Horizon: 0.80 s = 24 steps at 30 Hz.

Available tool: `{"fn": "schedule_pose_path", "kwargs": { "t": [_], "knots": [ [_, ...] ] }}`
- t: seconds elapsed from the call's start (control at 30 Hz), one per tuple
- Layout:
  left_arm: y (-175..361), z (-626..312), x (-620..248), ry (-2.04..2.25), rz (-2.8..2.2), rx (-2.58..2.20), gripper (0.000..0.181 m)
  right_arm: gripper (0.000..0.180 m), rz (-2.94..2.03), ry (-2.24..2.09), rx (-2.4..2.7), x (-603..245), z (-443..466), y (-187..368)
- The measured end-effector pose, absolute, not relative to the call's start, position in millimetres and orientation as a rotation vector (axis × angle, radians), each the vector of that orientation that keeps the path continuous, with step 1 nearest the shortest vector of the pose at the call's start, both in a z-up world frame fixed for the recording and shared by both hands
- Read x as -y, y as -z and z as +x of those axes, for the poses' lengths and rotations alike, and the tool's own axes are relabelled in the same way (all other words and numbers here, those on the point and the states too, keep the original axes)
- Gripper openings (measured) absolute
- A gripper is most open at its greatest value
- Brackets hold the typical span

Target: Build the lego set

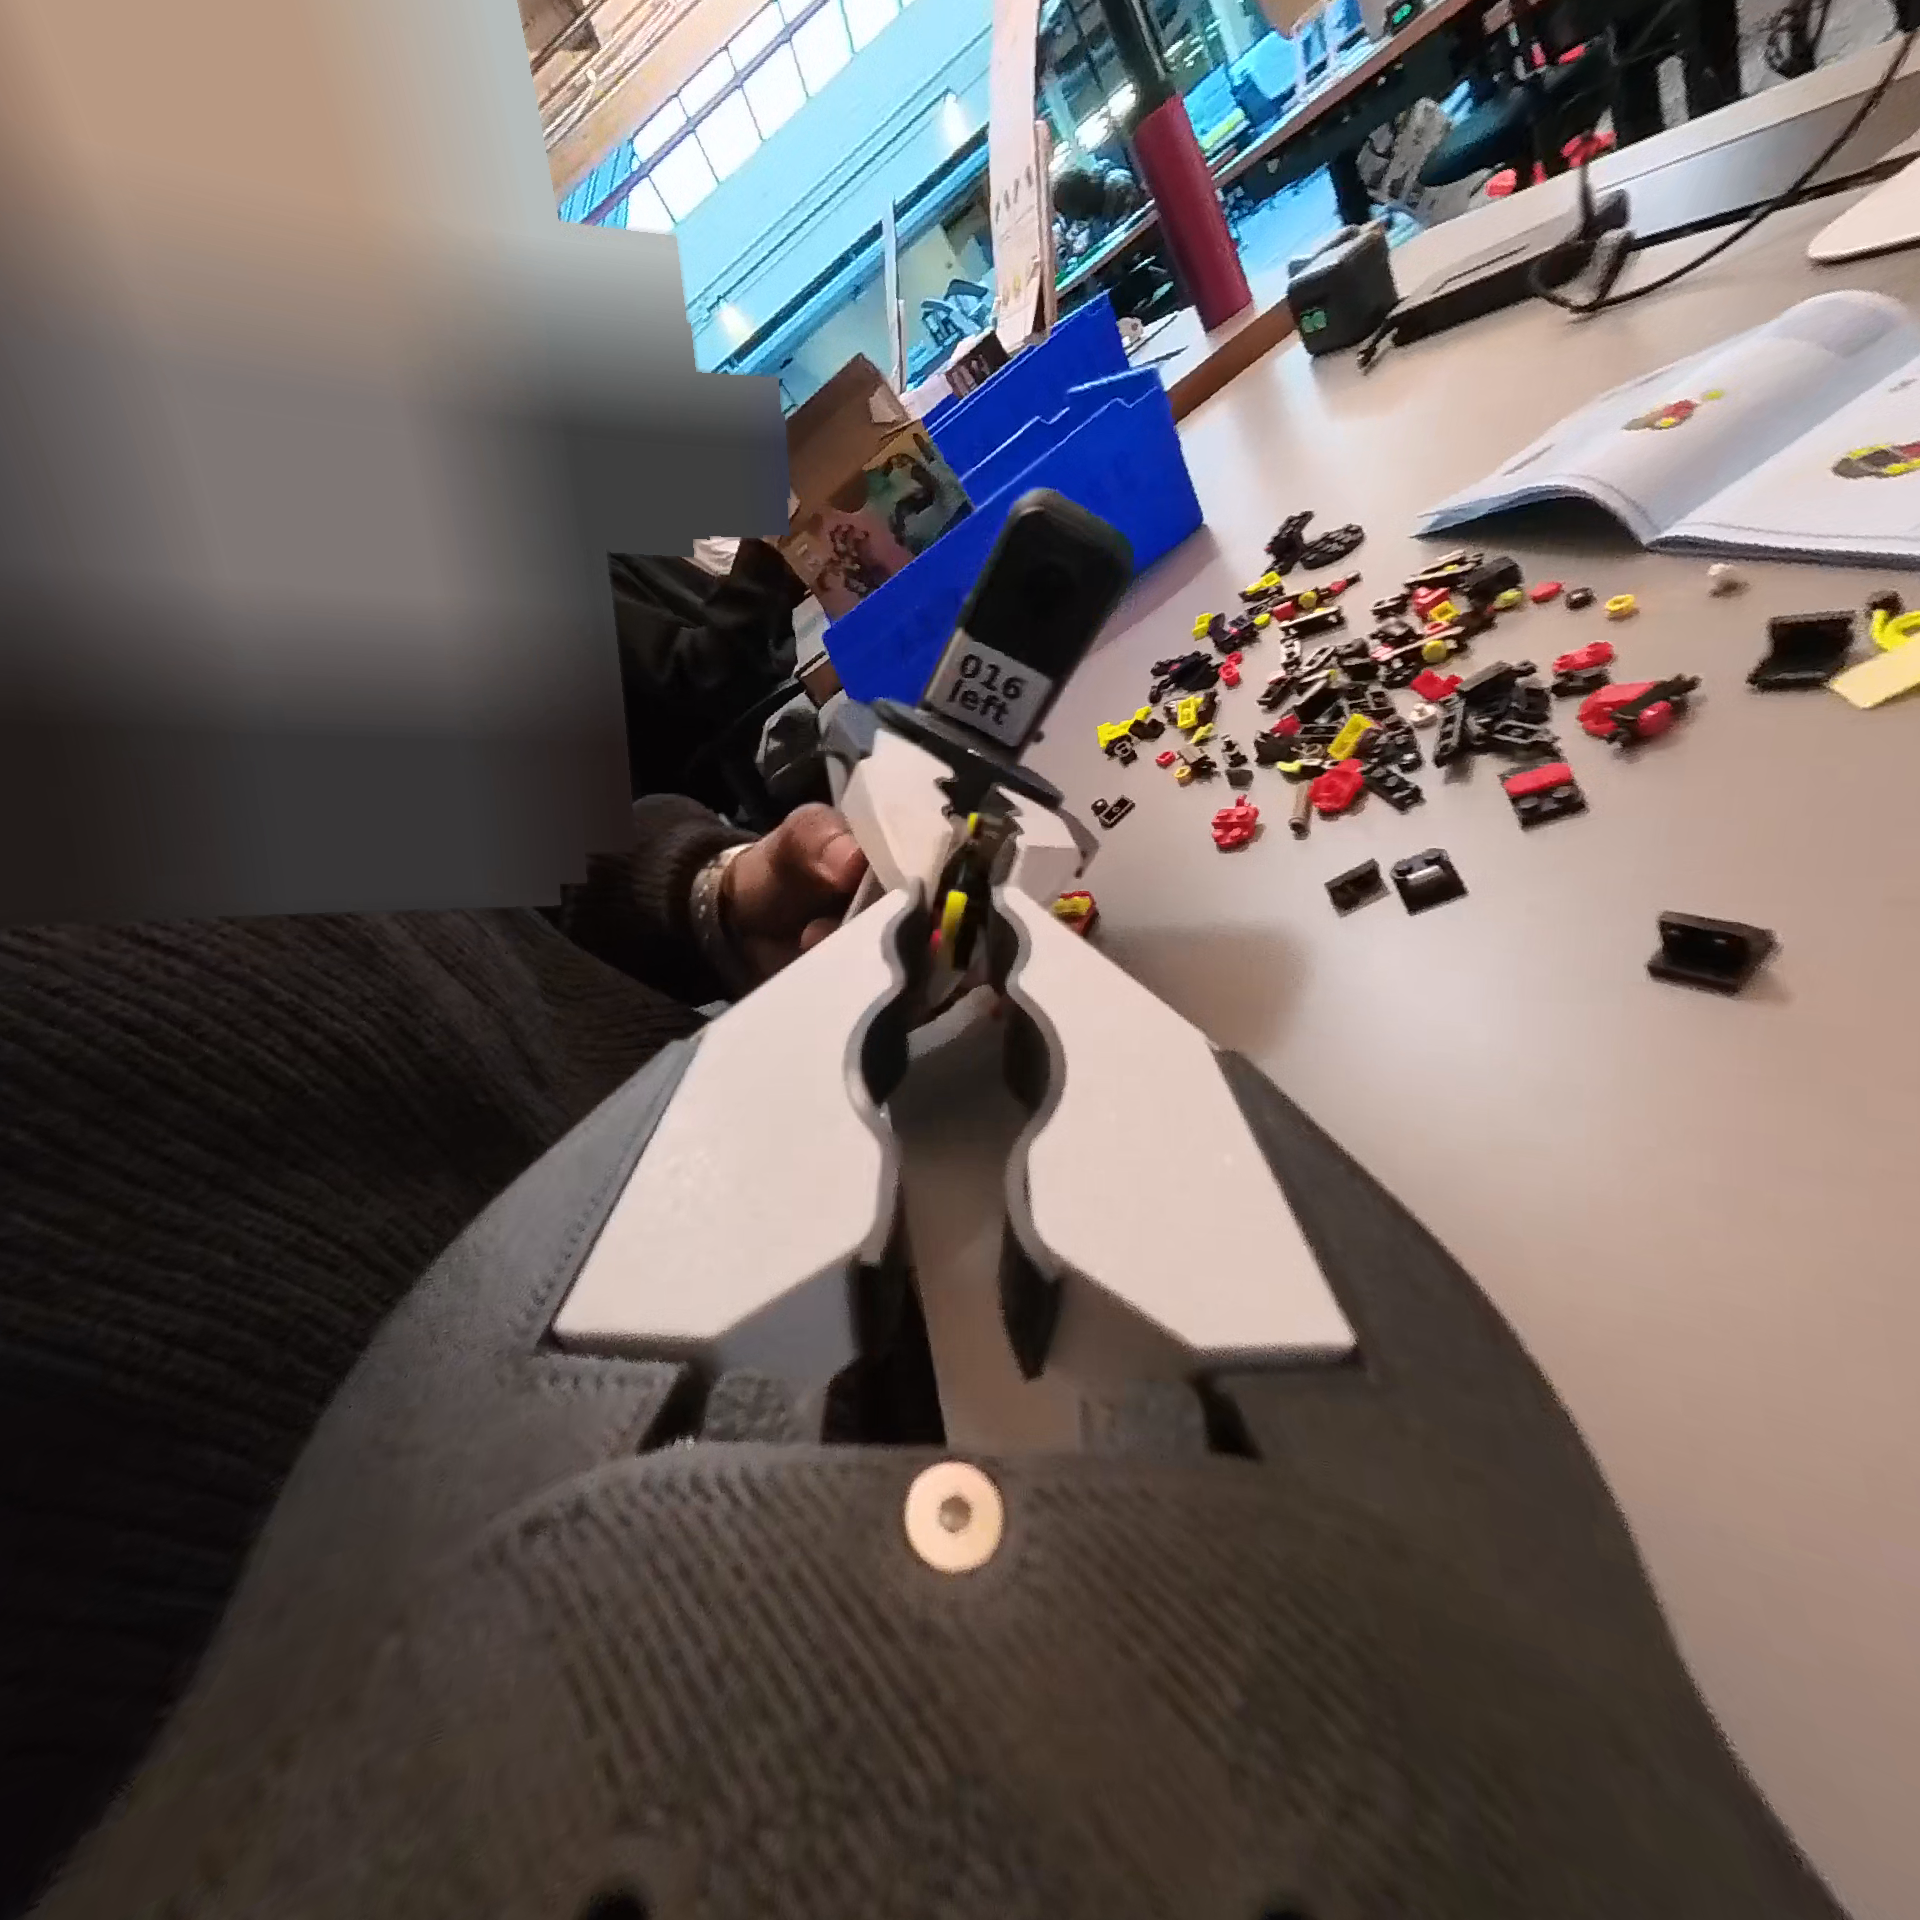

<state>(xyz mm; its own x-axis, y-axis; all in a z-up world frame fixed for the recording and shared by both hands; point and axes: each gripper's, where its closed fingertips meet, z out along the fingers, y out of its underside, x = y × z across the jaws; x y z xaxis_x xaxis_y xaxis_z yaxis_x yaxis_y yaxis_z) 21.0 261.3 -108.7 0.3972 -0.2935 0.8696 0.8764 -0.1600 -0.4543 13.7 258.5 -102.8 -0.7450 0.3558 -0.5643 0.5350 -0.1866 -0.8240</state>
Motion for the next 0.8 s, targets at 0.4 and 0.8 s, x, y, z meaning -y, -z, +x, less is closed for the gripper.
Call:
{"fn": "schedule_pose_path", "kwargs": {
  "t": [0.4, 0.8],
  "knots": [
    [163.3, 33.4, -243.5, 1.233, -1.759, 0.667, 0.005, 0.049, 0.584, 1.832, -2.817, -247.1, 34.2, 134.3],
    [176.4, 53.1, -240.6, 1.143, -1.973, 0.54, 0.005, 0.043, 0.232, 1.42, -3.239, -233.0, 46.7, 184.2]
  ]
}}
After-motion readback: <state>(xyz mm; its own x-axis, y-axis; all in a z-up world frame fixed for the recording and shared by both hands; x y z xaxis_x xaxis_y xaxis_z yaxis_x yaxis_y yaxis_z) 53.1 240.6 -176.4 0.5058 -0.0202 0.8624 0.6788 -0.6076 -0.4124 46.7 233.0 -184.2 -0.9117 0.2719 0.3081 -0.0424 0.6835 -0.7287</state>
